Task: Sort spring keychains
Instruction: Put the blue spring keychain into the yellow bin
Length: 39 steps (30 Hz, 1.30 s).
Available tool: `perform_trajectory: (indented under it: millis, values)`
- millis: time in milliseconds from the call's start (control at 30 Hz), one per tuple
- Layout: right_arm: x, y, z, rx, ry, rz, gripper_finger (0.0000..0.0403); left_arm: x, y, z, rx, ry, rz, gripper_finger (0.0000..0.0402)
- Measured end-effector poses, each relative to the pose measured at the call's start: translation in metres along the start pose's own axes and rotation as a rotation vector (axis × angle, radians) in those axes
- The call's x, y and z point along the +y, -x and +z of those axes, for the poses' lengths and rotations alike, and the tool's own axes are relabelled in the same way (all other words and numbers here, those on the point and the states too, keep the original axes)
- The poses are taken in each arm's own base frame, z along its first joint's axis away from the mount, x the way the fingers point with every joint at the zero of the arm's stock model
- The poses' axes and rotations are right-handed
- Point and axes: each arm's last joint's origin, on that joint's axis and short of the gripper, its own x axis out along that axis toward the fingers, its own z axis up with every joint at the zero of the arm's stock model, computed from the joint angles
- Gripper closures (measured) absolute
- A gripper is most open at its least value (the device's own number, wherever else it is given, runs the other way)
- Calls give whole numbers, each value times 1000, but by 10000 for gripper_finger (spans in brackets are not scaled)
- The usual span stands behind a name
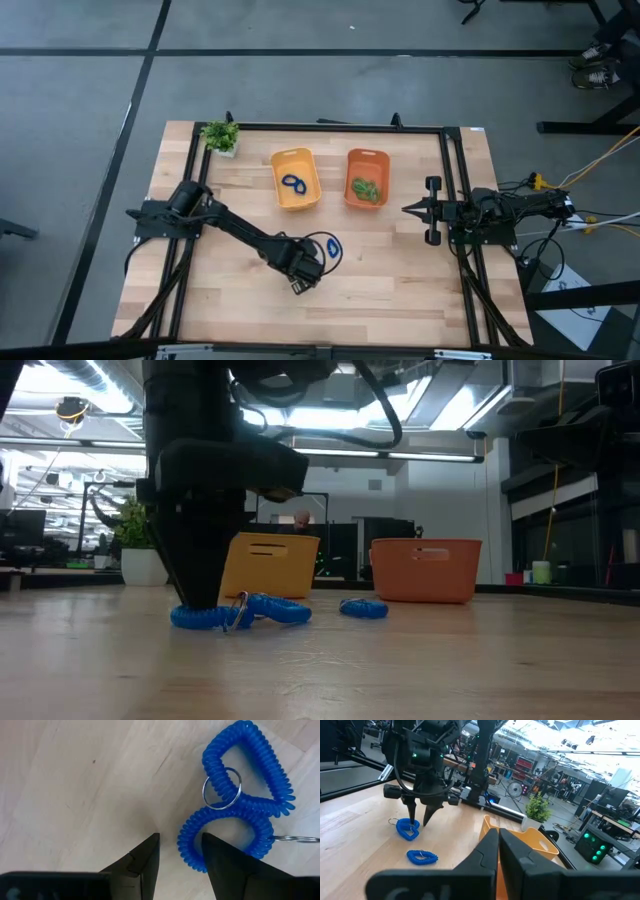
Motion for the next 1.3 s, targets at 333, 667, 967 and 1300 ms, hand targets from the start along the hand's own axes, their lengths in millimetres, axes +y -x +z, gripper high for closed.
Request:
perform_trajectory:
  millis: [333,667,967,1300]
  values:
    - [0,0,0,0,0,0,387,1,-1,2,15,7,-12,286]
    - [0,0,0,0,0,0,387,1,-1,2,11,7,-9,380]
    - [0,0,0,0,0,0,387,1,-1,2,2,42,-11,381]
    - [0,0,0,0,0,0,387,-14,7,-1,-99,12,-14,384]
